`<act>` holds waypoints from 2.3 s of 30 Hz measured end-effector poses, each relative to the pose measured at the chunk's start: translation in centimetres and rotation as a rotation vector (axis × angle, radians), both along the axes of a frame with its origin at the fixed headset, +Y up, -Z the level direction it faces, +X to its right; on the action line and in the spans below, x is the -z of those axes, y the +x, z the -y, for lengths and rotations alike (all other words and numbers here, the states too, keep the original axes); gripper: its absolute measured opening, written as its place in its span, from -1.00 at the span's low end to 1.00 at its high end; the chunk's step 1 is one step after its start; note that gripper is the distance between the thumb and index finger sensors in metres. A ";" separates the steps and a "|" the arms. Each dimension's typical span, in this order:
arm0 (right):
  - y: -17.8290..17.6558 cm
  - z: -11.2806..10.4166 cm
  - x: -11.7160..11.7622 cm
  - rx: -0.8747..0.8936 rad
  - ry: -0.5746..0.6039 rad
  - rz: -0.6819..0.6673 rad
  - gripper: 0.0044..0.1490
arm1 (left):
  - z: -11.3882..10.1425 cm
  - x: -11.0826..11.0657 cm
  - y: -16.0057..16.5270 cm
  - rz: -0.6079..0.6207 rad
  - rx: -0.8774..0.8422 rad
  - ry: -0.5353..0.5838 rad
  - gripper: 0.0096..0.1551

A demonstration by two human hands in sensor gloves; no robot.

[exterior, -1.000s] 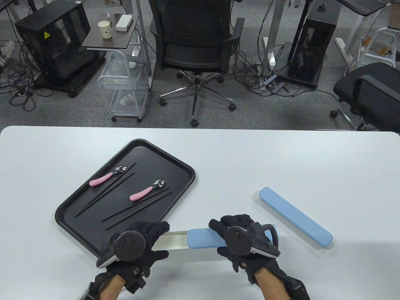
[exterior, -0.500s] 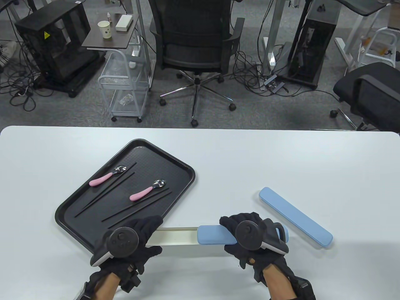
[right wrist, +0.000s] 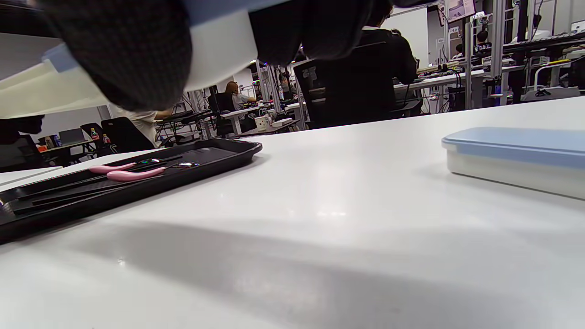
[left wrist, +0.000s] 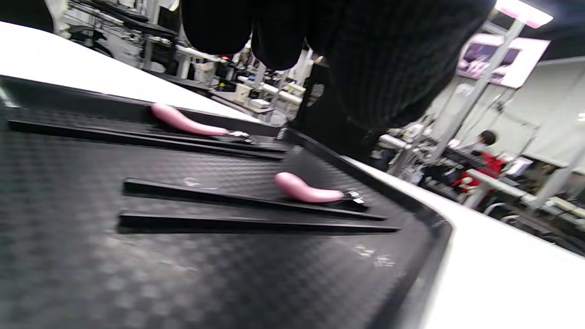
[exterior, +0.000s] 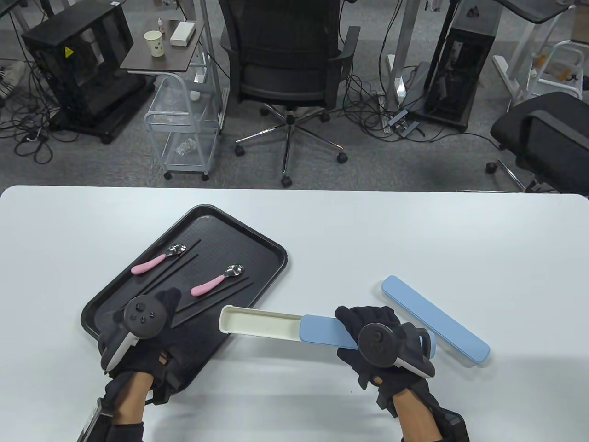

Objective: Slide to open lunch boxes and place utensils

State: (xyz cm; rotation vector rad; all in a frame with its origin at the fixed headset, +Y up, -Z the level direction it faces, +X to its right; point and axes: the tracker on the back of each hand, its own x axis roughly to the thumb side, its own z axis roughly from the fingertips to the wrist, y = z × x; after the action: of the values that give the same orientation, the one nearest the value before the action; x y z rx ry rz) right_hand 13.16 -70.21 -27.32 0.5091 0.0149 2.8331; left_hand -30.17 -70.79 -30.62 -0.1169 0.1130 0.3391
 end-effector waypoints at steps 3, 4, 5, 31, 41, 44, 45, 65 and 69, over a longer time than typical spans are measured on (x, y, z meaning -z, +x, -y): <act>0.0 0.0 0.0 -0.002 0.000 0.000 0.02 | 1.2 1.3 -0.5 -0.054 0.065 -0.085 -0.06; 0.0 0.0 0.0 -0.003 0.000 -0.001 0.02 | 1.8 1.8 -0.6 -0.071 0.097 -0.120 -0.05; 0.0 0.0 0.0 -0.003 0.000 -0.001 0.02 | 2.2 2.2 -0.7 -0.077 0.113 -0.143 -0.05; 0.3 0.2 0.1 -0.014 -0.037 0.008 0.02 | 6.3 4.7 0.6 -0.139 0.461 -0.296 -0.49; 0.5 0.2 0.2 -0.017 -0.043 0.018 0.02 | 6.2 5.0 0.1 -0.154 0.434 -0.351 -0.49; 0.5 0.1 0.1 -0.017 -0.040 0.012 0.02 | 6.2 4.8 -0.1 -0.150 0.424 -0.350 -0.50; 0.4 0.1 0.1 -0.018 -0.042 0.009 0.02 | 6.1 4.6 -0.2 -0.151 0.420 -0.341 -0.50; 0.1 1.0 0.4 -0.055 -0.079 0.008 0.02 | -0.9 -2.5 1.7 0.214 0.056 0.120 -0.53; 0.0 1.0 0.4 -0.063 -0.080 0.009 0.02 | -1.0 -3.2 3.1 0.273 0.130 0.145 -0.53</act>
State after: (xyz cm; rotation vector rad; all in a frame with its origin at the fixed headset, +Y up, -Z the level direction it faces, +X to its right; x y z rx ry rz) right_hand 13.15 -71.26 -27.75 0.4874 0.1445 2.8825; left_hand -27.10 -69.84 -27.45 -0.0114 -0.1738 0.1984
